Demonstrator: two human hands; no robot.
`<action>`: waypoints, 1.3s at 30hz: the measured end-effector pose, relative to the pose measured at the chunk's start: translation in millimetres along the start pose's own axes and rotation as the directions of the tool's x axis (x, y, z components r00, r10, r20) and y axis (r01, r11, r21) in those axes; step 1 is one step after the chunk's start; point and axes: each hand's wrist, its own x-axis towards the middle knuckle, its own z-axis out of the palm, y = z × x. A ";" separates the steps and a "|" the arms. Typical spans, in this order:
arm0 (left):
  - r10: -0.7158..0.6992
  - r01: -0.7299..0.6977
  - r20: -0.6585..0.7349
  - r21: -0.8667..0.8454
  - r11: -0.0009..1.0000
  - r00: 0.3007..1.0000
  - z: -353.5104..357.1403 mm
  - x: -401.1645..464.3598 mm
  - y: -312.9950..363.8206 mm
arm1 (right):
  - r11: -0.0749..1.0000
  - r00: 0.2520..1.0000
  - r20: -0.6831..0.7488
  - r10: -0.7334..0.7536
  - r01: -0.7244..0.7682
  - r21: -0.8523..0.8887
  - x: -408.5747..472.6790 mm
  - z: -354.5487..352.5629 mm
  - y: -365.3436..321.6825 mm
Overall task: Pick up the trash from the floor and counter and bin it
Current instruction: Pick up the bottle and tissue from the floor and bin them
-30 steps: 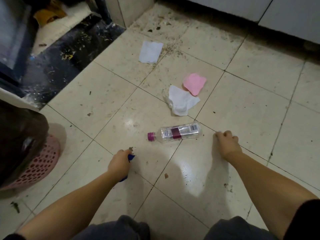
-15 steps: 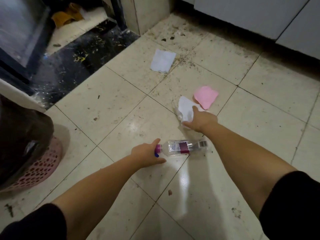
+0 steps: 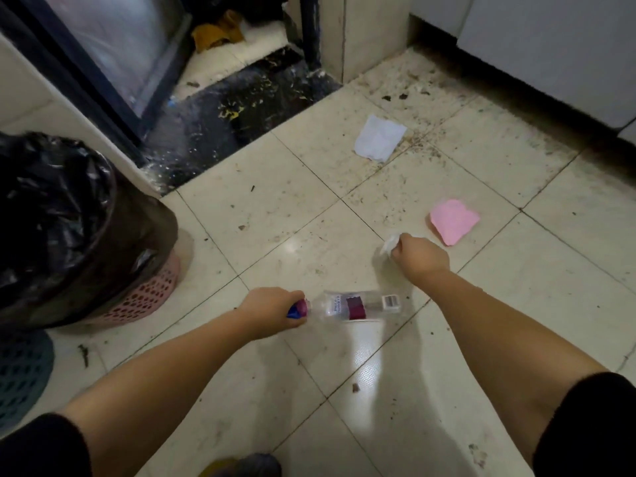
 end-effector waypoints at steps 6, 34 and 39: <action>-0.312 0.251 -0.205 -0.275 0.928 0.928 -48.6 -107.9 -60.1 | 0.970 0.969 -0.048 -0.243 0.242 -0.024 -24.5 -81.5 -86.8; -0.974 0.700 -0.101 -0.681 0.215 0.202 52.7 -410.6 -315.2 | 0.571 0.563 -0.186 -0.805 0.821 0.011 -165.1 -66.7 -453.2; -0.969 0.696 -0.161 -0.674 0.245 0.186 28.8 -403.2 -316.7 | 0.567 0.562 -0.187 -0.806 0.823 0.030 -163.3 -82.6 -462.3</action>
